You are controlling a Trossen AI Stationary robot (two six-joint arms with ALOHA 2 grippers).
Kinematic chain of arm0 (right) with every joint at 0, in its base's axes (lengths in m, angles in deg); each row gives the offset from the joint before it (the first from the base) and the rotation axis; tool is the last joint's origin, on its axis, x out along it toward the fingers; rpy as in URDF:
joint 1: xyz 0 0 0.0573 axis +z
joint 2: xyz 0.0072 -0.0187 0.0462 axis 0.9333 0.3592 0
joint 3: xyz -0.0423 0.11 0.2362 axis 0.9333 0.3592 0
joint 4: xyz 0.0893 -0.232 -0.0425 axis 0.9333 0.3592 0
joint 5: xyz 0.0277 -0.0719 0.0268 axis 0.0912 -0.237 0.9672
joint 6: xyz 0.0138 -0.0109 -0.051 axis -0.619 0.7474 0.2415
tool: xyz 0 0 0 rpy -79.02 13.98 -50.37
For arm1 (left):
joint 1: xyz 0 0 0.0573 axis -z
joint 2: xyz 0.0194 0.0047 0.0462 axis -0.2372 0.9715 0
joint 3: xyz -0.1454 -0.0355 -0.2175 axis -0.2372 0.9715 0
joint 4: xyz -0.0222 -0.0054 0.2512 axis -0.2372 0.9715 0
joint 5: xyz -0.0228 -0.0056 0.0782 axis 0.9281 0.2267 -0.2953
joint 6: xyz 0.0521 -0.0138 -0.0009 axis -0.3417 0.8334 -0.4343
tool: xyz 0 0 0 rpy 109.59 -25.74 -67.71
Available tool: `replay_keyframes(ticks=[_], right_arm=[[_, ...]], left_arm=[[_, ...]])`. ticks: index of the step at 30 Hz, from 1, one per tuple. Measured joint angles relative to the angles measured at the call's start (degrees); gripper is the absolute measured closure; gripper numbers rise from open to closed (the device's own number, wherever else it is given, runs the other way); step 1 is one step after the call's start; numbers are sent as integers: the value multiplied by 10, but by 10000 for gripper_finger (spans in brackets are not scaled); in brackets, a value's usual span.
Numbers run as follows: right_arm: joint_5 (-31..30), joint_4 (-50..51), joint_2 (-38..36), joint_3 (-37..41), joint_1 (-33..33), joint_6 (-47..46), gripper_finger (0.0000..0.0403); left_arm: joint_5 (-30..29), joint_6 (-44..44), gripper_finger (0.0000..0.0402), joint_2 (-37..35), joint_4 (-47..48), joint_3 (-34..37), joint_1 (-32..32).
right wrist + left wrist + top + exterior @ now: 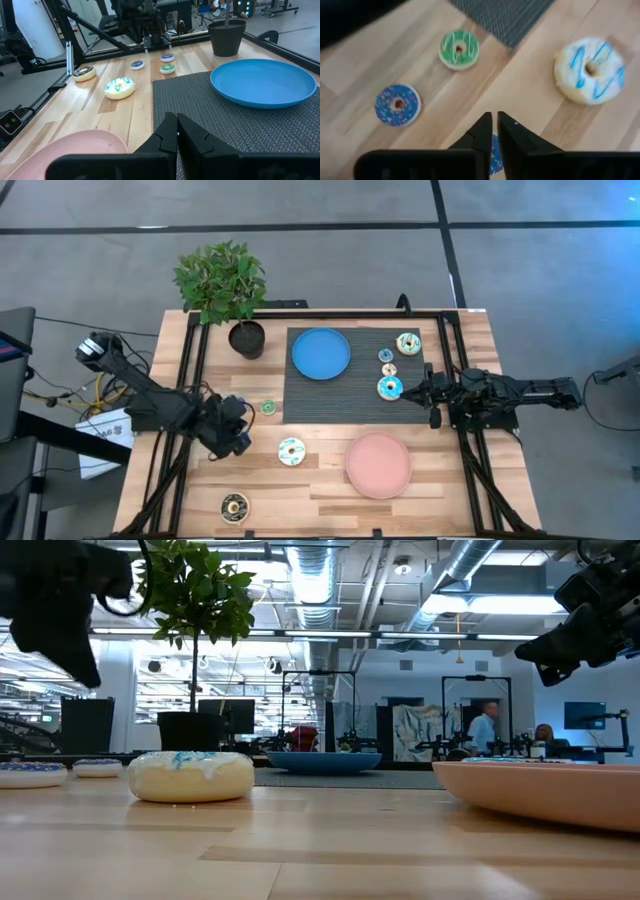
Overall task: Pick & Place donuts
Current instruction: Put the small blue donut into the blue plate
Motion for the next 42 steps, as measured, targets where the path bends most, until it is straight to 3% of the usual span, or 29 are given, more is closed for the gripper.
replay_keyframes(ticks=[4,15,21,26,42], right_arm=[[0,0,0,0,0,0,403],[0,0,0,0,0,0,403],[0,0,0,0,0,0,403],[0,0,0,0,0,0,403],[0,0,0,0,0,0,403]], left_arm=[[36,-5,325,47,-1,0,-8],[141,-4,137,159,-4,0,-43],[158,-2,70,181,-10,0,-53],[160,1,50,182,-18,0,-53],[150,-6,49,163,27,0,-57]])
